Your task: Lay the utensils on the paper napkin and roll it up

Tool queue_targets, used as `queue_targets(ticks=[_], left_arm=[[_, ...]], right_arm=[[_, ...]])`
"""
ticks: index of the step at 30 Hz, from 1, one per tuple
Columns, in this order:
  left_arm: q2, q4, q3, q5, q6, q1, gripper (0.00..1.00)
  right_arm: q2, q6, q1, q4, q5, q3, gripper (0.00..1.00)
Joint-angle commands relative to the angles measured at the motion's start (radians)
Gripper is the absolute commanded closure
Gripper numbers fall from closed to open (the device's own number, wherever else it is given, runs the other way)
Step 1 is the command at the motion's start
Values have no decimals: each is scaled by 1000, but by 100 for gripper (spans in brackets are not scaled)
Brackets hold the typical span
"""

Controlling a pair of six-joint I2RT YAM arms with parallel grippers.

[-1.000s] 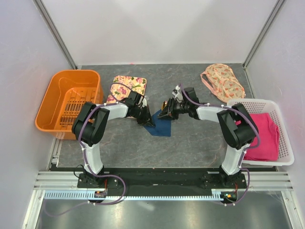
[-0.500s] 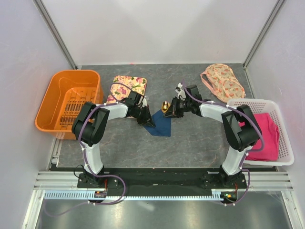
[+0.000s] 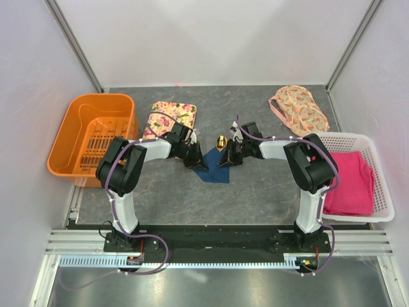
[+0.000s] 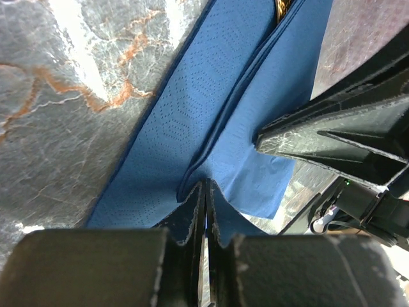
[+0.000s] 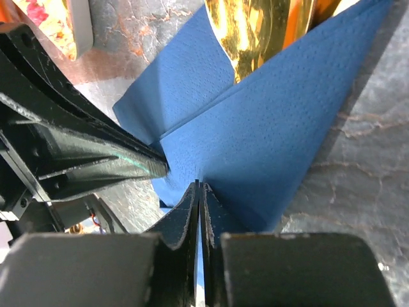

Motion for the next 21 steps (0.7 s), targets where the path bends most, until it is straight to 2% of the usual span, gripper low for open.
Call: queue_targets(ticks=[1, 5, 8, 13, 16, 21], left_arm=[[-54, 30, -44, 6, 8, 3, 87], [-178, 101, -100, 19, 2, 5, 72], [-255, 144, -131, 57, -22, 3, 65], [-270, 179, -162, 86, -56, -27, 63], [-232, 262, -182, 108, -96, -58, 63], [-142, 398, -174, 126, -167, -96, 68]], right_arm=[[40, -21, 1, 46, 27, -2, 93], [57, -24, 1, 46, 33, -33, 94], [60, -27, 1, 46, 18, -60, 94], [59, -40, 1, 59, -7, -86, 95], [53, -27, 1, 64, -14, -92, 95], [48, 2, -1, 64, -31, -103, 95]])
